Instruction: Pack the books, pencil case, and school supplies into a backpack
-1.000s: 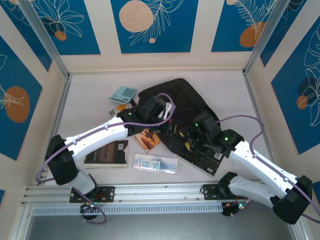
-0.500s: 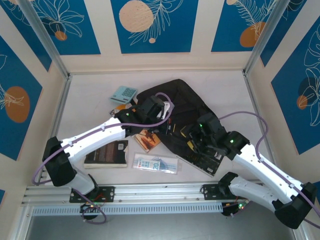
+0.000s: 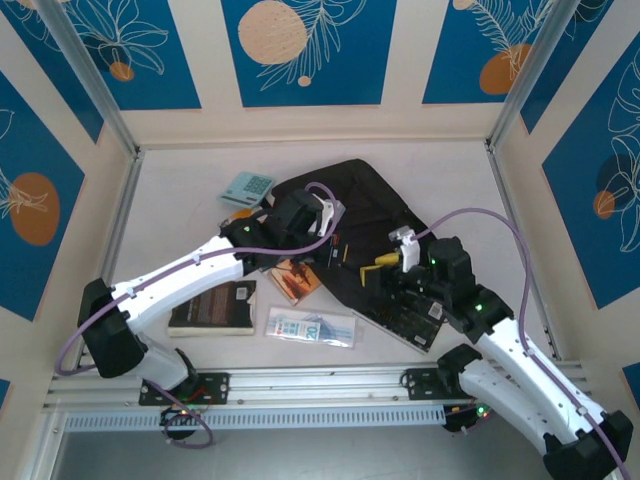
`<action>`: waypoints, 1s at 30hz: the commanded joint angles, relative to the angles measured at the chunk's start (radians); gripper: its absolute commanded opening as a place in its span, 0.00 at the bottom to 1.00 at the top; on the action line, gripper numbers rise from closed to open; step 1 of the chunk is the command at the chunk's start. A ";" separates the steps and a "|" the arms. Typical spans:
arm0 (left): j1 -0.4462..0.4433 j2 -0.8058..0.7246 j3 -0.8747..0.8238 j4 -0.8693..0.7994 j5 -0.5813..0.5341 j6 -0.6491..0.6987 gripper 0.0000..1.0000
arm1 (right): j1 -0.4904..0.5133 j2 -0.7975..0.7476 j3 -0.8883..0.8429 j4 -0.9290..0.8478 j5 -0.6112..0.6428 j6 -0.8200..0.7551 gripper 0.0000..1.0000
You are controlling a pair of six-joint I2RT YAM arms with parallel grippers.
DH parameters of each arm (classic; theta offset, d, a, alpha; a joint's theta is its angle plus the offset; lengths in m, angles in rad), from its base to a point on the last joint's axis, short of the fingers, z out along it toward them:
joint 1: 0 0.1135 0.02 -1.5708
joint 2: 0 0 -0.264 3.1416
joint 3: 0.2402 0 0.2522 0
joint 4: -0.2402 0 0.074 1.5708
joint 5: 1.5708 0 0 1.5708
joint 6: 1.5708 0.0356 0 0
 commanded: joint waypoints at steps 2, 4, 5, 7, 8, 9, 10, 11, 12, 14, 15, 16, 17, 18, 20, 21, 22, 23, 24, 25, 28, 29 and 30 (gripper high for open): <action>0.014 -0.046 -0.007 0.015 0.033 0.017 0.00 | 0.001 0.033 0.000 0.123 -0.112 -0.310 0.65; 0.015 -0.046 -0.010 0.017 0.036 0.017 0.00 | 0.001 0.047 -0.003 0.160 -0.124 -0.317 0.67; 0.016 -0.047 -0.011 0.020 0.038 0.016 0.00 | 0.001 0.064 -0.003 0.171 -0.133 -0.318 0.67; 0.018 -0.051 -0.014 0.024 0.039 0.013 0.00 | 0.002 0.101 0.005 0.174 -0.164 -0.312 0.67; 0.018 -0.052 -0.015 0.025 0.041 0.013 0.00 | 0.006 0.115 0.006 0.176 -0.183 -0.307 0.67; 0.020 -0.052 -0.016 0.025 0.042 0.013 0.00 | 0.012 0.130 0.005 0.181 -0.201 -0.294 0.67; 0.021 -0.053 -0.016 0.024 0.043 0.014 0.00 | 0.017 0.135 0.005 0.183 -0.216 -0.288 0.67; 0.021 -0.053 -0.017 0.023 0.043 0.015 0.00 | 0.024 0.139 0.002 0.185 -0.229 -0.285 0.67; 0.022 -0.055 -0.019 0.024 0.043 0.013 0.00 | 0.032 0.144 -0.002 0.190 -0.228 -0.281 0.67; 0.023 -0.056 -0.023 0.027 0.045 0.013 0.00 | 0.048 0.157 -0.006 0.189 -0.213 -0.283 0.65; 0.023 -0.058 -0.025 0.030 0.047 0.013 0.00 | 0.054 0.165 -0.007 0.185 -0.205 -0.289 0.64; 0.024 -0.059 -0.026 0.032 0.048 0.011 0.00 | 0.061 0.173 -0.004 0.182 -0.194 -0.295 0.62; 0.025 -0.058 -0.028 0.034 0.049 0.010 0.00 | 0.066 0.183 -0.001 0.179 -0.184 -0.299 0.59; 0.025 -0.058 -0.029 0.033 0.048 0.010 0.00 | 0.070 0.194 0.003 0.180 -0.177 -0.304 0.56; 0.029 -0.058 -0.031 0.034 0.047 0.011 0.00 | 0.072 0.210 0.010 0.178 -0.179 -0.311 0.48; 0.032 -0.059 -0.034 0.034 0.047 0.009 0.00 | 0.074 0.215 0.014 0.174 -0.183 -0.317 0.43; 0.035 -0.060 -0.037 0.035 0.048 0.008 0.00 | 0.075 0.221 0.017 0.168 -0.185 -0.321 0.39; 0.039 -0.064 -0.041 0.037 0.048 0.007 0.00 | 0.076 0.226 0.020 0.162 -0.187 -0.324 0.34; 0.043 -0.065 -0.043 0.036 0.050 0.006 0.00 | 0.077 0.227 0.019 0.155 -0.187 -0.325 0.31; 0.045 -0.066 -0.045 0.036 0.052 0.005 0.00 | 0.079 0.227 0.021 0.149 -0.187 -0.330 0.27; 0.061 -0.064 -0.052 0.031 0.051 0.005 0.00 | 0.083 0.221 0.021 0.137 -0.183 -0.338 0.09; 0.067 -0.064 -0.055 0.031 0.050 0.001 0.00 | 0.084 0.217 0.021 0.135 -0.183 -0.339 0.02; 0.075 -0.062 -0.061 0.032 0.050 -0.001 0.00 | 0.085 0.215 0.021 0.134 -0.183 -0.337 0.00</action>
